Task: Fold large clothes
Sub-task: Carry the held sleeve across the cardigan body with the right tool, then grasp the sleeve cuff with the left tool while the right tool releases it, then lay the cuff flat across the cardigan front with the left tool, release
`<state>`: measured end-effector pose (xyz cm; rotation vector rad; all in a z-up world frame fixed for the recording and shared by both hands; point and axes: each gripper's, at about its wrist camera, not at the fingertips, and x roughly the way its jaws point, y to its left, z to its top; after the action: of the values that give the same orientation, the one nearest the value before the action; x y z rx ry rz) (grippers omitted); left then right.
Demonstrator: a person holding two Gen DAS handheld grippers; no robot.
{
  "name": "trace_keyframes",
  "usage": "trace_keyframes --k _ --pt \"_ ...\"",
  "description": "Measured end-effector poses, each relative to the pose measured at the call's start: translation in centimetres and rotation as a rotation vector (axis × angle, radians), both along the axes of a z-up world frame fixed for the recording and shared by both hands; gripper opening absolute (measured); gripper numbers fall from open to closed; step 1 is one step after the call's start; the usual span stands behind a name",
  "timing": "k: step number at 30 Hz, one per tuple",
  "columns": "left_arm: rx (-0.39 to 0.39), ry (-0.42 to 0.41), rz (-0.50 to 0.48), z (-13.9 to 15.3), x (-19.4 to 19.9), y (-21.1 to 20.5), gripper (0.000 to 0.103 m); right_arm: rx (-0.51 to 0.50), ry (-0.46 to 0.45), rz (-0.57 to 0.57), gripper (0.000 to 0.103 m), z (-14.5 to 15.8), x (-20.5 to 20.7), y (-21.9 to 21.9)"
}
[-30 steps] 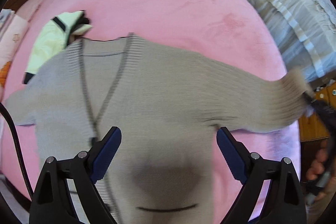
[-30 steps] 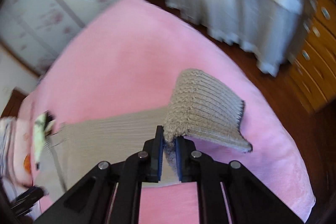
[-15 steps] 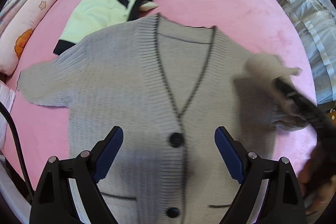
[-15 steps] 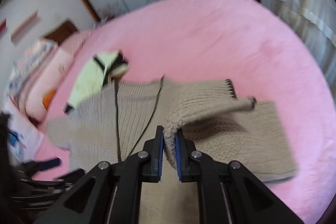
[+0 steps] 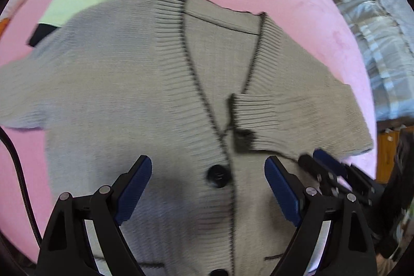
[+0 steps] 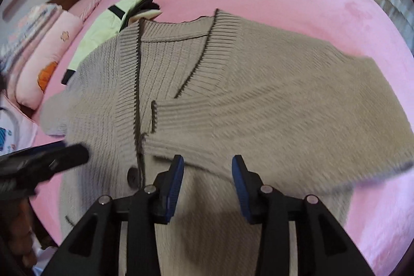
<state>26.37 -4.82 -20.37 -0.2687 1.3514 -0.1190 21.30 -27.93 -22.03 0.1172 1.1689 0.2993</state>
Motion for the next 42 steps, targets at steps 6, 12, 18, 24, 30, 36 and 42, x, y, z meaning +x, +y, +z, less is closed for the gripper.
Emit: trace_keyframes --k 6,12,18,24,30,36,42 --pt "-0.197 0.079 0.0 -3.1 1.1 -2.3 0.079 -0.036 0.006 -0.056 0.039 0.3 -2.6 -3.0" --pt "-0.358 0.111 0.104 -6.0 2.0 -3.6 0.079 -0.055 0.018 -0.088 0.039 -0.1 -4.5 -5.0" --pt "-0.407 0.146 0.197 -8.3 3.2 -4.3 0.067 -0.088 0.021 -0.167 0.039 -1.0 -4.7 -8.4" --pt "-0.414 0.202 0.255 -10.0 4.3 -5.6 0.007 -0.069 0.023 -0.351 0.039 -2.4 -2.7 -13.7" --pt "-0.338 0.013 0.146 -3.2 6.2 -9.0 0.006 0.06 0.021 -0.474 0.039 -3.6 0.0 -16.1" --pt "-0.269 -0.224 0.148 4.6 9.7 -7.7 0.006 -0.048 0.001 -0.408 0.039 -4.2 2.8 -13.9" --pt "-0.094 -0.304 0.21 5.2 11.4 -2.7 0.006 -0.231 -0.076 -0.311 0.033 -3.7 3.2 -11.3"
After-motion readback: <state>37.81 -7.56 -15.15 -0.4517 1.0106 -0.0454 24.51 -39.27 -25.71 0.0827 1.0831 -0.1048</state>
